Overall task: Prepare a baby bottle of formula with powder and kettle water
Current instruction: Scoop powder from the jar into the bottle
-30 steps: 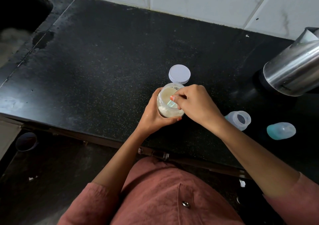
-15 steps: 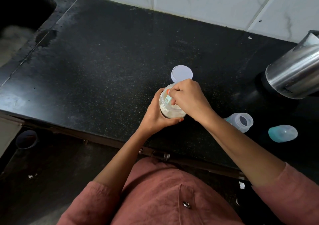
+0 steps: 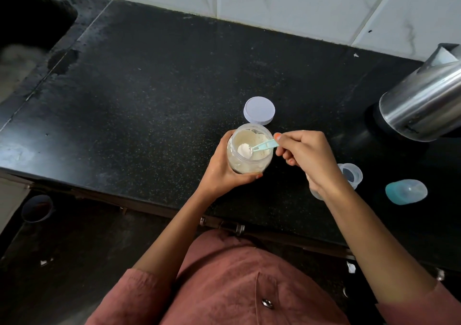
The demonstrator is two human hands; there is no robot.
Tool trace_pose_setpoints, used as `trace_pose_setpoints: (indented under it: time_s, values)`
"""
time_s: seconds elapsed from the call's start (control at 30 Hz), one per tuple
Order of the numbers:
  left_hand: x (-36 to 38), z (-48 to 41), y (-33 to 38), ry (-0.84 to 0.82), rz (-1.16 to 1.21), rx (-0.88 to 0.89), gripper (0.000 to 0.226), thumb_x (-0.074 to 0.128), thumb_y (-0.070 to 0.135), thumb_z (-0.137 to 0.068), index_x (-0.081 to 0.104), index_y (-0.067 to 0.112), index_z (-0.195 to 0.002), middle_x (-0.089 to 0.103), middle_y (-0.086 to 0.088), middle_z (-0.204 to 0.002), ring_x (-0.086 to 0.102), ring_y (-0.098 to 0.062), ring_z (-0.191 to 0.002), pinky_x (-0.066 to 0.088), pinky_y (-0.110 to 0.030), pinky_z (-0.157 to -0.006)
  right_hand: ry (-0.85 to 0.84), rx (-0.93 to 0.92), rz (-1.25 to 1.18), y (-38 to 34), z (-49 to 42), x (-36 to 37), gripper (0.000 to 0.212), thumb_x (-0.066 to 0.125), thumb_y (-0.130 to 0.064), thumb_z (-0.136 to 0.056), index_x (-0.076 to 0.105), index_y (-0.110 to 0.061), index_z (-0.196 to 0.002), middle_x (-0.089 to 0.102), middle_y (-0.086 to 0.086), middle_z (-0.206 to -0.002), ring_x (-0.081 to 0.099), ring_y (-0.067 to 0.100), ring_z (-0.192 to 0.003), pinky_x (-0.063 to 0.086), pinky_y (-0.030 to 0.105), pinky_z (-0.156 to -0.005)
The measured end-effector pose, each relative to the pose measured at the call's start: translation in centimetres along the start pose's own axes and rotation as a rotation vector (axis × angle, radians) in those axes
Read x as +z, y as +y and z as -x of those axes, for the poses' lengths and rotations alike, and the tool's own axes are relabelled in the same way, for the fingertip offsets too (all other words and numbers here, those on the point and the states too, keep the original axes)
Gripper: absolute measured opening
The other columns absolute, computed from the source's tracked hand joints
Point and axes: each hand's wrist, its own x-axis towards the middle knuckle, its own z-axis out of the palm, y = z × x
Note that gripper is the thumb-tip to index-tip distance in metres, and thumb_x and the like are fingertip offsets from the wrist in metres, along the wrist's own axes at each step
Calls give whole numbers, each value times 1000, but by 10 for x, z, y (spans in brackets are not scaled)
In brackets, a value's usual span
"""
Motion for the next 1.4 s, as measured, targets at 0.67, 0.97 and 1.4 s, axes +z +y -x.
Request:
trace_pose_setpoints:
  time_s: [0.67, 0.97, 1.4]
  values:
    - [-3, 1, 0, -52, -19, -1, 97, 87, 16, -55, 29, 32, -131, 42, 18, -128, 40, 15, -117, 32, -2, -92, 14, 209, -429, 17, 11, -10, 11, 60, -15, -87, 67, -13, -79, 63, -6, -50, 50, 0, -45, 41, 13, -45]
    - [-9, 12, 16, 54, -11, 10, 109, 81, 27, -56, 18, 15, -144, 27, -3, -151, 28, -8, -138, 25, -21, -112, 27, 219, -510, 16, 19, -24, 8, 61, -15, -86, 66, -12, -81, 64, -7, -50, 53, 0, -44, 42, 12, -44]
    - [25, 27, 74, 280, -136, 253, 66, 76, 23, -71, 44, 18, -129, 45, 1, -139, 42, -9, -129, 35, -26, -107, 166, 146, -663, 29, 37, -100, 13, 61, -12, -86, 65, -8, -74, 64, -3, -51, 50, 1, -44, 38, 12, -41]
